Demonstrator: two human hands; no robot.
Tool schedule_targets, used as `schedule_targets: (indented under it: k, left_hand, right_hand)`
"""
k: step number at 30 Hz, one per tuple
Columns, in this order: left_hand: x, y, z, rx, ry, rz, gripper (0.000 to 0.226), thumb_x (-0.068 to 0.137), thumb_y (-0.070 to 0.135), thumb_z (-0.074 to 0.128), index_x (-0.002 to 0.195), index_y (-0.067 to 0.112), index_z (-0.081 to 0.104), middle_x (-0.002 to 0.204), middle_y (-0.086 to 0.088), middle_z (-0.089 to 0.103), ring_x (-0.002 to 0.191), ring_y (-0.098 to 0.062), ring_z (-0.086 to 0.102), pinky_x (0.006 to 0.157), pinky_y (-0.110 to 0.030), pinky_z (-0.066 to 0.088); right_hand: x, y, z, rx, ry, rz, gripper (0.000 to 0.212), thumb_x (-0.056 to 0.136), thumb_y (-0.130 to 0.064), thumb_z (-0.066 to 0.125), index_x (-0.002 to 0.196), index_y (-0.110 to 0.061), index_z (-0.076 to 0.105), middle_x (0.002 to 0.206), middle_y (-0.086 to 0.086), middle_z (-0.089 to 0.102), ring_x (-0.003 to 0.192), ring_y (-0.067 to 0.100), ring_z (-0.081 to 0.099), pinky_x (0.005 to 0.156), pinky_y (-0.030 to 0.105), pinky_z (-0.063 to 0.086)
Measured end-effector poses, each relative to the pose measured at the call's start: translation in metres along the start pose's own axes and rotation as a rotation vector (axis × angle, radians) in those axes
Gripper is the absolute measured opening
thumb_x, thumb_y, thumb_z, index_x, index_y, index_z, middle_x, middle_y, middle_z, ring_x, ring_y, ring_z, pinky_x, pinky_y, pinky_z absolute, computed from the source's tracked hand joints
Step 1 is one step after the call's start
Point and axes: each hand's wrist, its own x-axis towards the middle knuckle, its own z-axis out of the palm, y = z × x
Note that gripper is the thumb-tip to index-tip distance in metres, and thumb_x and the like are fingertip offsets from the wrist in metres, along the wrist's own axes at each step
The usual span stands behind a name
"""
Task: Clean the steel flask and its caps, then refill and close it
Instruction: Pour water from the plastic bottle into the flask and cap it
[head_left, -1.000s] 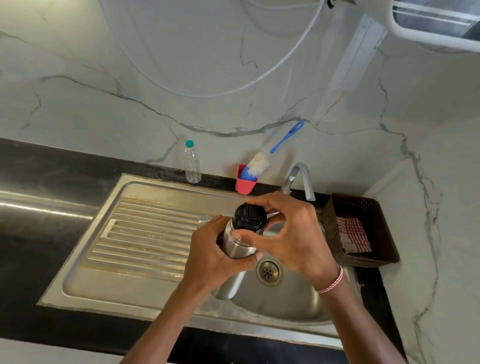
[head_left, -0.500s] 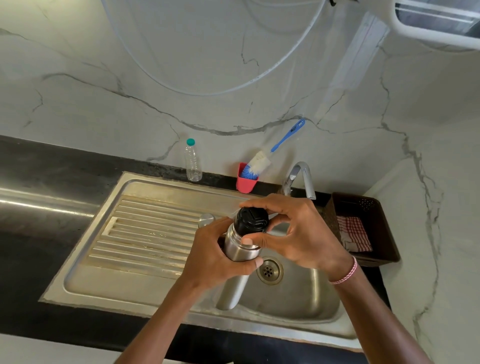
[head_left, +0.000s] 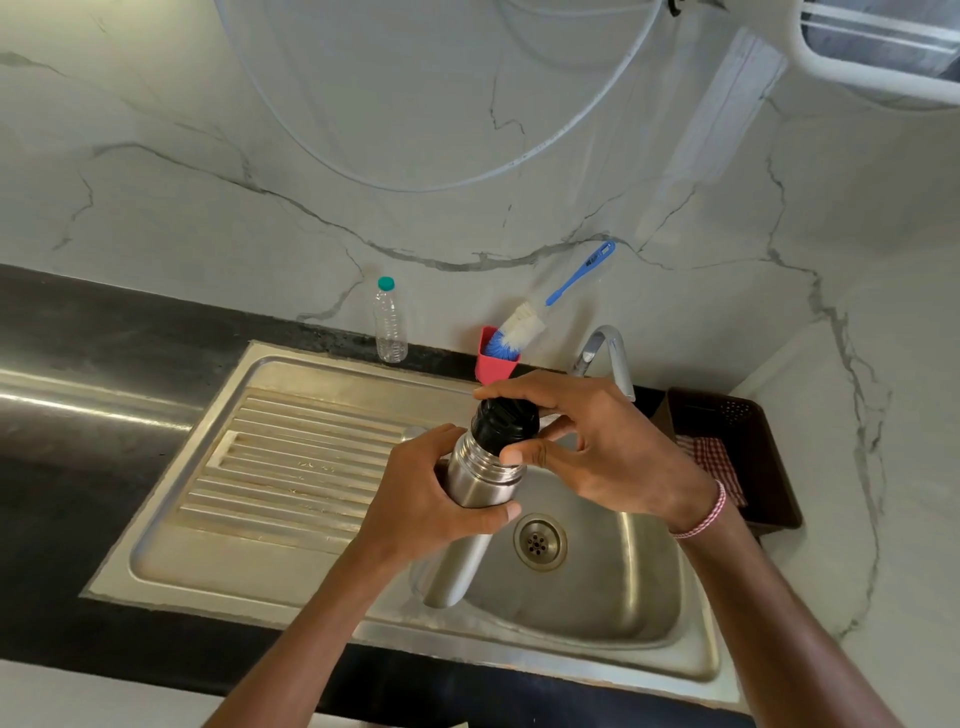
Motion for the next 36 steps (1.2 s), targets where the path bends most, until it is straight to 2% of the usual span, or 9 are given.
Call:
schedule_targets:
  k: [4, 12, 18, 22, 25, 32, 36]
  left_hand:
    - [0.003, 0.004, -0.001, -0.011, -0.003, 0.006, 0.049, 0.059, 0.043, 0.093, 0.098, 0.023, 0.073, 0.087, 0.006, 0.077, 0.075, -0.02, 0.075, 0.063, -0.027, 0.058]
    - [0.009, 0.012, -0.003, -0.056, -0.014, 0.014, 0.048, 0.058, 0.041, 0.092, 0.099, 0.024, 0.073, 0.087, 0.011, 0.078, 0.074, -0.014, 0.076, 0.063, -0.02, 0.056]
    - [0.011, 0.01, -0.003, -0.029, 0.004, 0.003, 0.05, 0.057, 0.041, 0.094, 0.099, 0.023, 0.073, 0.087, 0.011, 0.078, 0.076, -0.015, 0.076, 0.064, -0.022, 0.057]
    - [0.011, 0.007, -0.001, -0.025, 0.008, -0.012, 0.052, 0.058, 0.038, 0.095, 0.102, 0.02, 0.074, 0.089, 0.008, 0.079, 0.078, -0.016, 0.077, 0.067, -0.031, 0.062]
    - [0.01, 0.005, 0.0, -0.041, 0.009, -0.033, 0.054, 0.057, 0.04, 0.095, 0.103, 0.019, 0.074, 0.089, 0.006, 0.079, 0.078, -0.017, 0.077, 0.068, -0.031, 0.062]
    - [0.011, 0.014, -0.002, -0.065, -0.065, -0.019, 0.039, 0.064, 0.011, 0.099, 0.091, 0.023, 0.073, 0.078, 0.009, 0.077, 0.068, -0.011, 0.074, 0.061, -0.016, 0.052]
    - [0.011, 0.019, -0.005, -0.139, -0.097, 0.0, 0.032, 0.062, 0.026, 0.094, 0.084, 0.03, 0.072, 0.073, 0.01, 0.074, 0.064, -0.009, 0.07, 0.061, -0.014, 0.048]
  right_hand:
    - [0.0, 0.003, 0.001, 0.023, -0.028, -0.009, 0.05, 0.093, -0.015, 0.075, 0.14, -0.023, 0.061, 0.133, -0.012, 0.064, 0.123, 0.006, 0.06, 0.089, 0.032, 0.06]
    - [0.003, 0.005, 0.001, 0.059, -0.011, -0.017, 0.049, 0.095, -0.017, 0.072, 0.141, -0.021, 0.058, 0.135, -0.008, 0.063, 0.126, 0.006, 0.059, 0.091, 0.033, 0.059]
    - [0.003, 0.005, 0.004, -0.006, 0.035, -0.008, 0.05, 0.092, -0.019, 0.076, 0.139, -0.026, 0.06, 0.131, -0.009, 0.065, 0.122, 0.006, 0.06, 0.089, 0.03, 0.06]
    - [0.003, 0.005, 0.01, -0.025, 0.102, -0.002, 0.05, 0.089, -0.019, 0.079, 0.136, -0.026, 0.063, 0.124, -0.007, 0.069, 0.114, 0.009, 0.064, 0.086, 0.029, 0.06]
    - [0.002, 0.006, 0.016, -0.065, 0.132, -0.011, 0.05, 0.089, -0.02, 0.079, 0.136, -0.024, 0.062, 0.121, -0.004, 0.069, 0.112, 0.012, 0.066, 0.088, 0.029, 0.059]
    - [0.001, 0.006, 0.012, 0.0, 0.094, -0.049, 0.048, 0.094, -0.028, 0.071, 0.14, -0.018, 0.06, 0.123, -0.003, 0.069, 0.116, 0.013, 0.065, 0.097, 0.038, 0.056]
    - [0.001, 0.008, 0.011, 0.111, 0.062, -0.035, 0.048, 0.096, -0.02, 0.071, 0.141, -0.012, 0.059, 0.125, 0.0, 0.067, 0.119, 0.013, 0.065, 0.097, 0.036, 0.057]
